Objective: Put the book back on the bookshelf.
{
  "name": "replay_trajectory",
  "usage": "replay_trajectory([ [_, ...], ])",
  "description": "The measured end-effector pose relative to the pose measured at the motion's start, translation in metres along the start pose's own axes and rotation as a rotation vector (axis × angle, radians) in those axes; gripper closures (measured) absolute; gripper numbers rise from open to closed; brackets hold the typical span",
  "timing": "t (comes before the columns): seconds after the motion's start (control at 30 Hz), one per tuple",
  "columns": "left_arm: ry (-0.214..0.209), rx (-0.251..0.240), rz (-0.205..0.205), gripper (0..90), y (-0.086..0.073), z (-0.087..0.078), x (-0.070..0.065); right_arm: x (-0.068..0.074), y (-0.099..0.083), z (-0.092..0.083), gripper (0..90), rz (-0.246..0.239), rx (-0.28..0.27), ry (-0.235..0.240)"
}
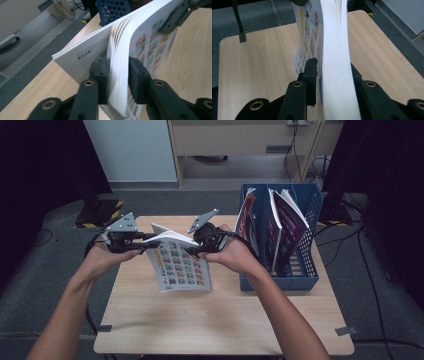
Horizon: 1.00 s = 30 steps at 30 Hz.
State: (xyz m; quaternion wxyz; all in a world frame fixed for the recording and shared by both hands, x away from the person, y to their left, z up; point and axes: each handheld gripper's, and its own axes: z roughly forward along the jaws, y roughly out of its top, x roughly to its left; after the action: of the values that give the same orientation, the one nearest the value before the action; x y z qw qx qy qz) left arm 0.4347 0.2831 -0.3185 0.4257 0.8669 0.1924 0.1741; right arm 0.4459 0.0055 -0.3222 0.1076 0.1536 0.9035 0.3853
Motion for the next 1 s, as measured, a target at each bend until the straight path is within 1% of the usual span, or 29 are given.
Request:
replay_trajectory([
  [0.1, -0.006, 0.001, 0.003, 74.8, 0.000, -0.001, 0.000, 0.000, 0.003, 0.001, 67.3, -0.005, 0.015, 0.005],
  [0.23, -0.007, 0.005, 0.006, 76.0, 0.000, -0.001, 0.000, -0.002, 0.007, 0.004, 67.2, -0.006, 0.030, -0.004],
  [0.37, -0.018, 0.001, 0.011, 76.0, 0.001, -0.001, -0.001, -0.005, 0.007, 0.004, 68.6, -0.002, 0.026, 0.022],
  [0.47, -0.017, 0.004, 0.013, 76.0, 0.003, -0.001, -0.001, -0.006, 0.007, 0.004, 66.7, 0.008, 0.031, 0.037],
  [0.53, -0.018, 0.001, 0.010, 76.1, 0.003, 0.000, -0.002, -0.005, 0.008, 0.004, 66.6, 0.003, 0.039, 0.041],
  [0.7, -0.026, 0.000, 0.011, 76.1, 0.003, -0.001, -0.001, -0.004, 0.009, 0.008, 66.9, 0.004, 0.042, 0.041],
  [0.83, -0.028, -0.004, 0.012, 76.0, 0.003, -0.001, -0.002, -0.003, 0.009, 0.010, 68.5, 0.008, 0.052, 0.029],
  [0.9, -0.028, -0.003, 0.013, 76.0, 0.003, -0.001, -0.002, -0.003, 0.010, 0.011, 71.9, 0.010, 0.062, 0.015],
  [1.0, -0.028, -0.007, 0.011, 75.9, 0.003, -0.001, -0.002, -0.003, 0.010, 0.011, 72.6, 0.016, 0.063, 0.014],
])
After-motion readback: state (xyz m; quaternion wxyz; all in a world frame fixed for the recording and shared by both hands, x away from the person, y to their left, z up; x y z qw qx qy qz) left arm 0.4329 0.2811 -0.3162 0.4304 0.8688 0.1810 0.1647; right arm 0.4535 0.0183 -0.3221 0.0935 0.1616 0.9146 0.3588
